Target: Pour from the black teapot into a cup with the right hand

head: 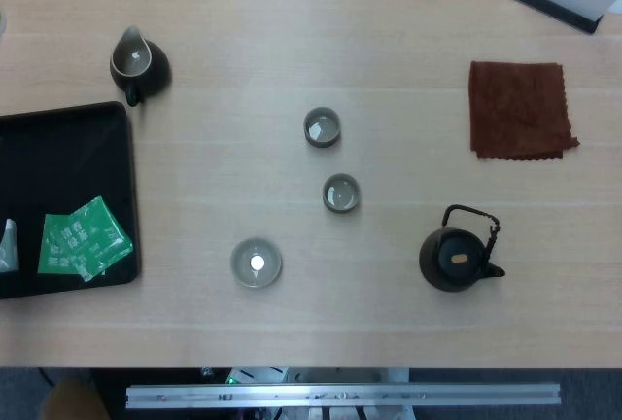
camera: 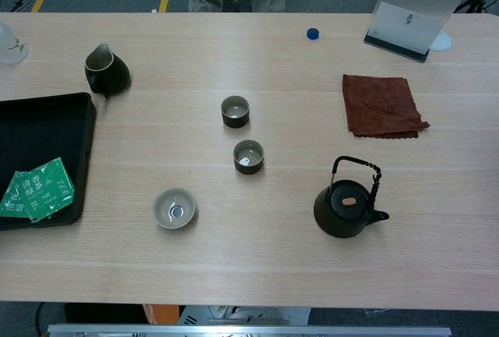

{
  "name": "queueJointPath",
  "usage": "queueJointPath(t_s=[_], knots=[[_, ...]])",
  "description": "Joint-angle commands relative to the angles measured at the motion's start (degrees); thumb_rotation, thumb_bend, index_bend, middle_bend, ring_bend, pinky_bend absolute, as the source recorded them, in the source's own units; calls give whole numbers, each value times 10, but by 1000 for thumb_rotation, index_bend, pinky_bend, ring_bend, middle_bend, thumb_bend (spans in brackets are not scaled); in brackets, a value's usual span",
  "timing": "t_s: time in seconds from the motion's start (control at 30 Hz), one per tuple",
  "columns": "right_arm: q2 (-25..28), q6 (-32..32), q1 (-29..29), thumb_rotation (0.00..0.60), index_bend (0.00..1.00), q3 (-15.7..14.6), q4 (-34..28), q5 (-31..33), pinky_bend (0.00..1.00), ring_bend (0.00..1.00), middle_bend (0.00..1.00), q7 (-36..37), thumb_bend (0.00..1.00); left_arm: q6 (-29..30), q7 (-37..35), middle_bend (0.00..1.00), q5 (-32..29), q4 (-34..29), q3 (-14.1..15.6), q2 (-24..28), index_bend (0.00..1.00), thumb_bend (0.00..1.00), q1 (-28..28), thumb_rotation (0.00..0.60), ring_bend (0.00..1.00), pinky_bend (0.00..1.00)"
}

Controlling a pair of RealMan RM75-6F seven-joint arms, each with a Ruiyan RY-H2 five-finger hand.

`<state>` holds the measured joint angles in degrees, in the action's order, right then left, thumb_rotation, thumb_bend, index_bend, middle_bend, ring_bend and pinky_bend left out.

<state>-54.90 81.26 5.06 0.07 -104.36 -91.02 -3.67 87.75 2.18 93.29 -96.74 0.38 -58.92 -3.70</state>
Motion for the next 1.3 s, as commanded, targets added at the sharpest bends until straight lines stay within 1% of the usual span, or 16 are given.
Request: queueJointPath(t_s=[0.03,0.27,0.47,0.57,0.77,0.87,0.97,1.07,1.3], knots=[[-1,-2,1,600,320,0,-1,0,105,177,343,-3,64,0,0,179,0,0,0,0,132,379,0,600,6,45],[-5,-14,8,600,321,-7,-1,-13,105,177,343,-5,64,1,0,180,4,-1,3,0,131,379,0,600,5,45],[-4,-30,26,600,320,-8,-4,-37,105,177,343,-14,64,8,1,180,4,-3,4,3,132,379,4,600,5,45],[-3,-46,40,600,321,-9,-9,-51,105,177,343,-28,64,10,1,180,3,-3,5,3,132,379,6,600,5,45],[-2,-102,80,600,321,-8,-35,-70,105,177,343,-64,63,12,-1,179,4,-1,6,4,132,379,8,600,5,45],[-3,-132,98,600,320,-6,-50,-68,105,177,343,-88,47,15,-5,180,3,1,7,3,131,380,11,600,5,45],[-7,-157,111,600,319,-5,-65,-59,105,177,340,-111,4,16,-9,180,1,6,8,2,132,380,13,600,5,45],[-16,-190,125,600,298,-4,-82,-35,105,171,322,-143,0,16,-14,180,-1,11,9,2,132,379,15,600,5,45],[-51,-230,144,600,240,-2,-100,10,104,127,256,-237,0,16,-31,180,-7,26,8,0,132,380,17,600,6,45]])
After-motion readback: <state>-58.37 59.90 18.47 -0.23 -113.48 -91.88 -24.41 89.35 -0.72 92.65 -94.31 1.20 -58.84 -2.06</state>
